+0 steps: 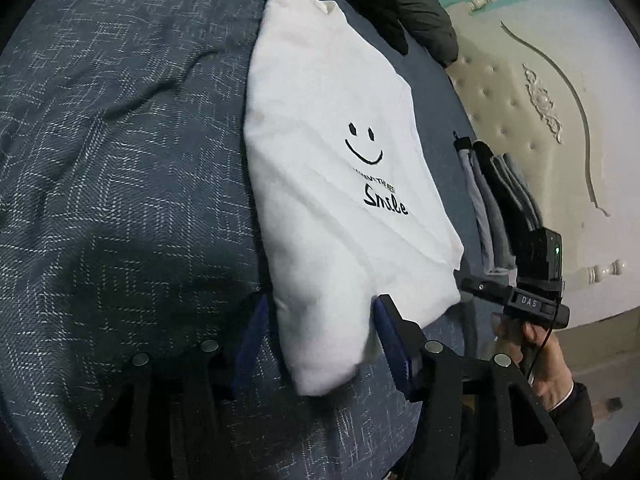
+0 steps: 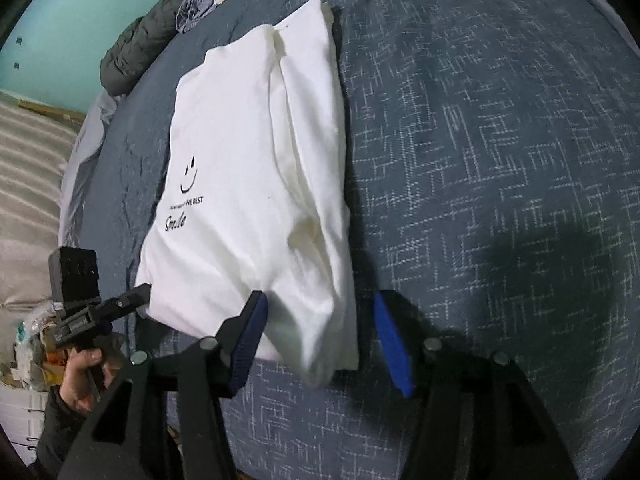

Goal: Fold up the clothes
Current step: 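Grasp the folded white shirt edge with both grippers and lift it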

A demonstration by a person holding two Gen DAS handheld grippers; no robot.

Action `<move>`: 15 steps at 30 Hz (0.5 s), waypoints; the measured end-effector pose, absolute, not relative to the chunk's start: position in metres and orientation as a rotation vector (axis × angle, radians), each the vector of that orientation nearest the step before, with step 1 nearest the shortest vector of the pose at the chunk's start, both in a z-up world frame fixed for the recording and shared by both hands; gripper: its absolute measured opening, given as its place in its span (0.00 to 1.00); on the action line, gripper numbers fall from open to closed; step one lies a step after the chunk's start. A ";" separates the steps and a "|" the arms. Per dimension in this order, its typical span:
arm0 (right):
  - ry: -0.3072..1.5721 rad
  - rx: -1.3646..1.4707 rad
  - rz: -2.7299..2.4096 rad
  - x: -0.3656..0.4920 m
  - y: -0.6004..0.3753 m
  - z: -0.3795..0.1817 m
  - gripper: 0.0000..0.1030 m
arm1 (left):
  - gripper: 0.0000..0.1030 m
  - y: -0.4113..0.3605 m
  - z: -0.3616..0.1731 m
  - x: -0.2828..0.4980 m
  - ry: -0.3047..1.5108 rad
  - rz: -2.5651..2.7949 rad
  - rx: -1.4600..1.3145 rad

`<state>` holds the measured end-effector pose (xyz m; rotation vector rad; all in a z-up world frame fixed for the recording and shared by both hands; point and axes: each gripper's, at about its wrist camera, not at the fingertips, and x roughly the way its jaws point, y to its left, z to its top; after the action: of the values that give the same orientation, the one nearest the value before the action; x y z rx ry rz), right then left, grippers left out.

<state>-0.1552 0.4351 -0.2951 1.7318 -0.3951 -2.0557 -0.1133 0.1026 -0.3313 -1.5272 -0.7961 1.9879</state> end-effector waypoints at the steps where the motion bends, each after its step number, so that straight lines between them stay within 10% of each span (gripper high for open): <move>1: -0.389 1.735 -2.055 -0.155 0.434 -0.295 0.52 | 0.54 0.103 -0.331 -0.114 -0.799 1.977 -1.528; 15: -0.435 1.706 -2.007 -0.151 0.425 -0.300 0.10 | 0.34 0.110 -0.310 -0.113 -0.719 1.999 -1.464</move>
<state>-0.1511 0.4245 -0.2998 1.7058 -0.4351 -2.0072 -0.1128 0.1096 -0.3100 -1.4638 -0.7187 1.9994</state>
